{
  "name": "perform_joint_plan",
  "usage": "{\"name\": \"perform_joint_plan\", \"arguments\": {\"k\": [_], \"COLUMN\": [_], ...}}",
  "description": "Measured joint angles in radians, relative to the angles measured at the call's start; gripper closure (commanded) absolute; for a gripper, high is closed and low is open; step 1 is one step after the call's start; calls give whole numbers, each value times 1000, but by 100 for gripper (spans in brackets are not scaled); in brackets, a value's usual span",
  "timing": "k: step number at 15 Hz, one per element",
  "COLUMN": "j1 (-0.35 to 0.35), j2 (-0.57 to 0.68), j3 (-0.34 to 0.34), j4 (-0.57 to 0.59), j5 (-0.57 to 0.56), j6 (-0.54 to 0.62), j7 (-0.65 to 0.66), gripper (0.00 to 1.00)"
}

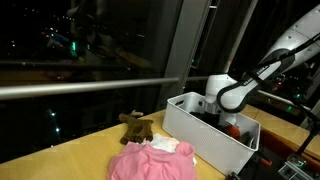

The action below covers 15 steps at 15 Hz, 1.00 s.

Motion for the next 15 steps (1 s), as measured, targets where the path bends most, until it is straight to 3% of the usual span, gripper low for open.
{"name": "perform_joint_plan", "arguments": {"k": [9,15], "j1": [-55,-72], "j2": [-19,-85], "j3": [15,28], "j4": [4,-35], "j5": [74,109], "j6": [-4,-10], "j7": [-39,-59], "gripper": [97,95]}}
